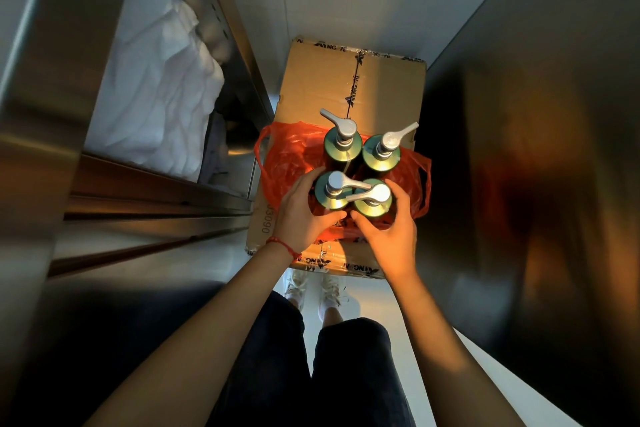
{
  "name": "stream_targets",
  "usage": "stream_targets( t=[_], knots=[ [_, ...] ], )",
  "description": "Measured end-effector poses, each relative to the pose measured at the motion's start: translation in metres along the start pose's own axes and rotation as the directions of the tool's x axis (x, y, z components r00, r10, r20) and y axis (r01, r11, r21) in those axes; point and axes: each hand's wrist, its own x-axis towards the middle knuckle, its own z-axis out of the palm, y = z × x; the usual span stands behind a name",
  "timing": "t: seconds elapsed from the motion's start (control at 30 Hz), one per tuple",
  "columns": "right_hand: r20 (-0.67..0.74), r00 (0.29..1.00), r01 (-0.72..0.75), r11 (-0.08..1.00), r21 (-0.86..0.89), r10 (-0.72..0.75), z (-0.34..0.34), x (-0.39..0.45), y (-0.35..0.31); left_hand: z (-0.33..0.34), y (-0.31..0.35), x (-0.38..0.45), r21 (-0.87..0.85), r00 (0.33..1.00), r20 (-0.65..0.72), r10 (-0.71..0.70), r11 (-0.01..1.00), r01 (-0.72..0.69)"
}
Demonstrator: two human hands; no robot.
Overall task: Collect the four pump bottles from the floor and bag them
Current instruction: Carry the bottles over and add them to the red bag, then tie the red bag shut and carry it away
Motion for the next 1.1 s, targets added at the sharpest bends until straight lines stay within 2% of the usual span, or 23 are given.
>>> stream_targets(
  t=[0.6,0.77,0.87,0.97,1.1],
  knots=[
    [0.017,1.000,0.000,1.000,-0.003,0.000,-0.007,-0.004,-0.003,-0.009,0.001,-0.008,-0.037,0.999,0.032,-0.024,0.999,0.025],
    [-0.033,0.999,-0.033,0.998,0.055,0.034,-0.025,-0.012,-0.005,-0.024,0.001,-0.018,-0.187,0.992,0.061,-0.108,0.975,0.118],
    [-0.101,0.995,-0.009,0.992,0.125,0.021,-0.041,-0.015,-0.006,-0.039,0.004,-0.022,-0.271,0.991,-0.005,-0.137,0.954,0.131],
    [-0.213,0.976,-0.007,0.982,0.187,0.047,-0.052,-0.009,-0.007,-0.054,0.010,-0.021,-0.341,0.980,-0.133,-0.150,0.935,0.097],
    [-0.259,0.958,-0.072,0.977,0.199,0.124,-0.053,0.011,-0.001,-0.063,0.010,0.001,-0.328,0.955,-0.255,-0.153,0.943,0.063]
  ],
)
